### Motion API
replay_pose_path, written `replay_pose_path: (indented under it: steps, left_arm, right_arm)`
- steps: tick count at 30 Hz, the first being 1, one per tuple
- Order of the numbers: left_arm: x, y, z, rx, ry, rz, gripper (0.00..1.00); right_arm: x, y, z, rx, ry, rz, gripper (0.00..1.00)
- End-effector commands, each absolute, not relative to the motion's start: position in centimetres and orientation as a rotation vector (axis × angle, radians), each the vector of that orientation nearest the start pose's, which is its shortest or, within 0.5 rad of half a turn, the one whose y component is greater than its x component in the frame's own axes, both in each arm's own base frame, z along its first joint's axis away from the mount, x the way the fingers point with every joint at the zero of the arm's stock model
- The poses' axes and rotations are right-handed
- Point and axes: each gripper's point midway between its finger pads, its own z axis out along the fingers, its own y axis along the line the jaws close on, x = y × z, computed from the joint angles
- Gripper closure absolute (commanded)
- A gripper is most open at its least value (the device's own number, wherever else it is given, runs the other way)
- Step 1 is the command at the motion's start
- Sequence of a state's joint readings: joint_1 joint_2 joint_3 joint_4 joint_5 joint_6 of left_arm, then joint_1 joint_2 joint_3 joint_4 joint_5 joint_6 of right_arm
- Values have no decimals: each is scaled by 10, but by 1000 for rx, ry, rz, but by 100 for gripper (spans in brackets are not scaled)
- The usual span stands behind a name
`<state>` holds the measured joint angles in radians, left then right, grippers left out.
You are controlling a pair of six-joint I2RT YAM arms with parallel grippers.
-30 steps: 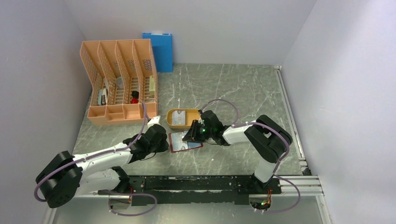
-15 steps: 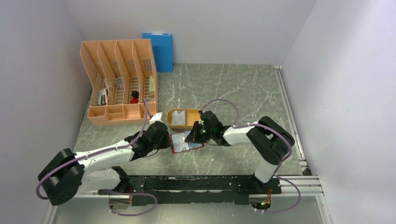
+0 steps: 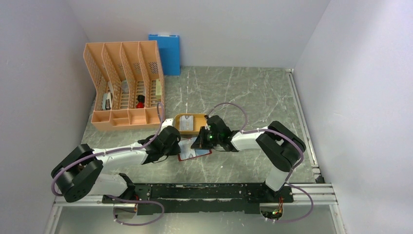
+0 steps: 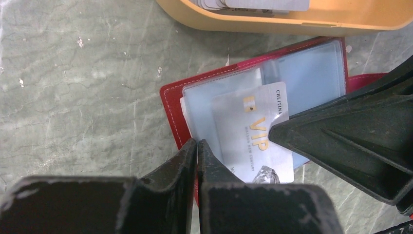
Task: Put the credit cards into the card holder
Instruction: Insert the credit card into the card holder.
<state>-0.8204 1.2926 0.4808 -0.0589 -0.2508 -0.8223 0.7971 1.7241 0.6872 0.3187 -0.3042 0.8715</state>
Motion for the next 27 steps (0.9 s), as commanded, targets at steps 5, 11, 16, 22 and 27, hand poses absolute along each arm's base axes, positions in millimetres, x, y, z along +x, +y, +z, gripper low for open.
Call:
replay_pose_path:
  steps: [5,11,16,22,27]
  left_arm:
    - [223,-217,25,-109,2422,-471,90]
    - [223,-214,29,-112,2417,-461,90]
    - [226,-209,43,-131,2378,-455,89]
    - [225,-204,45,-140,2373,-440,89]
    - [225,-203,45,-143,2375,-436,89]
  right_arm:
    - [206,341,1,-140,2634,1073,100]
    - [208,342,7,-161,2616,1061,99]
    - [211,335,19,-154,2587,1025,79]
    - [212,329,29,-158,2566,995,70]
    - [210,323,34,-177,2566,969,68]
